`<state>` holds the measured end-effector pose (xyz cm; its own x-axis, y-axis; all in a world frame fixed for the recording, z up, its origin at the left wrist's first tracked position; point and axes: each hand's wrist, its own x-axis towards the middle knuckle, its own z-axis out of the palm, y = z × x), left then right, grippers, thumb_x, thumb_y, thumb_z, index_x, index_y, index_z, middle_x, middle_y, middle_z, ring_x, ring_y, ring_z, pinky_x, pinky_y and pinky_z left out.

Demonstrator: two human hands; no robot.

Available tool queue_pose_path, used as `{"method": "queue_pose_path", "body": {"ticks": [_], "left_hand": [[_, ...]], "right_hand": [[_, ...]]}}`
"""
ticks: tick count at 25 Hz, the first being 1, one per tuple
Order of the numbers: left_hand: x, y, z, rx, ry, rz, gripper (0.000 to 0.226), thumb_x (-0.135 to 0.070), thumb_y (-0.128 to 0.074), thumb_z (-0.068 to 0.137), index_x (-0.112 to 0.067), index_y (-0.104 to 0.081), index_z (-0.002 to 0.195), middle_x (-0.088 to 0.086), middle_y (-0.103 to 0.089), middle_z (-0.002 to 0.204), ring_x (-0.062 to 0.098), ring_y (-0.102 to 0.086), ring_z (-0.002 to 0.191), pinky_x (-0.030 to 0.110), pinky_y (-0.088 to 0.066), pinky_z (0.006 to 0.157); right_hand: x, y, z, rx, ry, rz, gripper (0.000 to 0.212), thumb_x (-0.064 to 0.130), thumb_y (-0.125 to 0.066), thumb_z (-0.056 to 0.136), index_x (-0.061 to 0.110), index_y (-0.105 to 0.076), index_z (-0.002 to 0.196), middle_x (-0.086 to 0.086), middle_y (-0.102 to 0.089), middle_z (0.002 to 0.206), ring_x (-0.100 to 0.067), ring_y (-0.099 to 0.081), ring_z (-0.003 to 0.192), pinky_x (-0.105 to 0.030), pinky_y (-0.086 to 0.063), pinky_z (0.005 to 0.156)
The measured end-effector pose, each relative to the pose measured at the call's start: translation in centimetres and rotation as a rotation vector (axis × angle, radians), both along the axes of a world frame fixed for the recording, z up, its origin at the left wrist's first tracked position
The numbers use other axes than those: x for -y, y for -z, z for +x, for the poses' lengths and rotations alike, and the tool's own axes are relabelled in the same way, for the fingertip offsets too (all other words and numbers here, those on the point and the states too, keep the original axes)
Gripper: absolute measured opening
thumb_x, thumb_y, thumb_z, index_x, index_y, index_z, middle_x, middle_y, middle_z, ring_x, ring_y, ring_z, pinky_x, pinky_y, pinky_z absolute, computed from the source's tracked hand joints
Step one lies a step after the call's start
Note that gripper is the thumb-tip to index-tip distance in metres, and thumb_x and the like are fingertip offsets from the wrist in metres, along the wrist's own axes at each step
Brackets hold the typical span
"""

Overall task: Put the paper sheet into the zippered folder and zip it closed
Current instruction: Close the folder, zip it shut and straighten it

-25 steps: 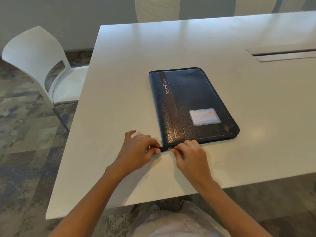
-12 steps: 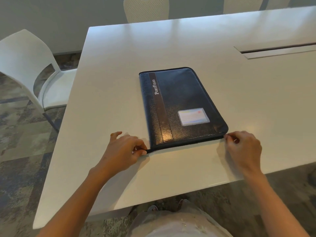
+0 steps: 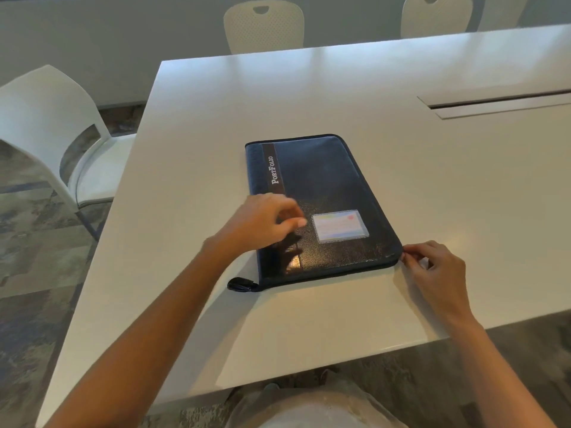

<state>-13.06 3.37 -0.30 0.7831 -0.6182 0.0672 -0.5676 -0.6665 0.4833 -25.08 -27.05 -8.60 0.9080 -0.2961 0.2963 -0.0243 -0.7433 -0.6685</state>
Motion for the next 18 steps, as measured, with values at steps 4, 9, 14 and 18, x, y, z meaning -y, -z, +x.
{"method": "queue_pose_path", "body": {"ticks": [4,9,14,18], "left_hand": [[7.2,2.8,3.5,0.078,0.091,0.023,0.03,-0.039,-0.054,0.095,-0.02,-0.064,0.116,-0.002,-0.062,0.12,0.015,-0.051,0.111,0.042,-0.042,0.099],[11.5,5.9,5.9,0.175,0.106,0.073,0.048,-0.045,-0.048,0.096,-0.022,-0.048,0.137,0.0,-0.044,0.146,0.021,-0.036,0.134,0.05,-0.026,0.111],[13.6,6.8,6.8,0.2,0.126,0.109,0.051,-0.054,-0.037,0.097,-0.035,-0.039,0.144,0.001,-0.031,0.155,0.022,-0.022,0.143,0.052,-0.011,0.116],[14.9,6.9,7.0,0.221,0.169,0.134,0.046,-0.061,-0.035,0.094,-0.038,-0.051,0.131,0.004,-0.032,0.152,0.025,-0.02,0.142,0.057,-0.006,0.116]], "right_hand": [[0.6,-0.2,0.4,0.006,-0.047,0.025,0.013,0.004,-0.07,0.083,0.008,-0.074,0.094,-0.006,-0.07,0.086,-0.018,-0.061,0.079,-0.018,-0.046,0.069],[1.1,-0.1,0.6,-0.004,-0.069,0.016,0.012,0.006,-0.071,0.082,0.009,-0.075,0.093,-0.003,-0.069,0.084,-0.016,-0.061,0.08,-0.02,-0.048,0.067],[1.5,0.0,0.8,-0.002,-0.093,0.01,0.011,0.006,-0.073,0.081,0.008,-0.076,0.091,-0.003,-0.068,0.082,-0.015,-0.06,0.079,-0.009,-0.043,0.066],[1.6,0.2,0.7,-0.008,-0.119,0.025,0.009,0.006,-0.073,0.08,0.008,-0.075,0.089,-0.001,-0.068,0.082,-0.011,-0.06,0.078,-0.008,-0.045,0.066]]}}
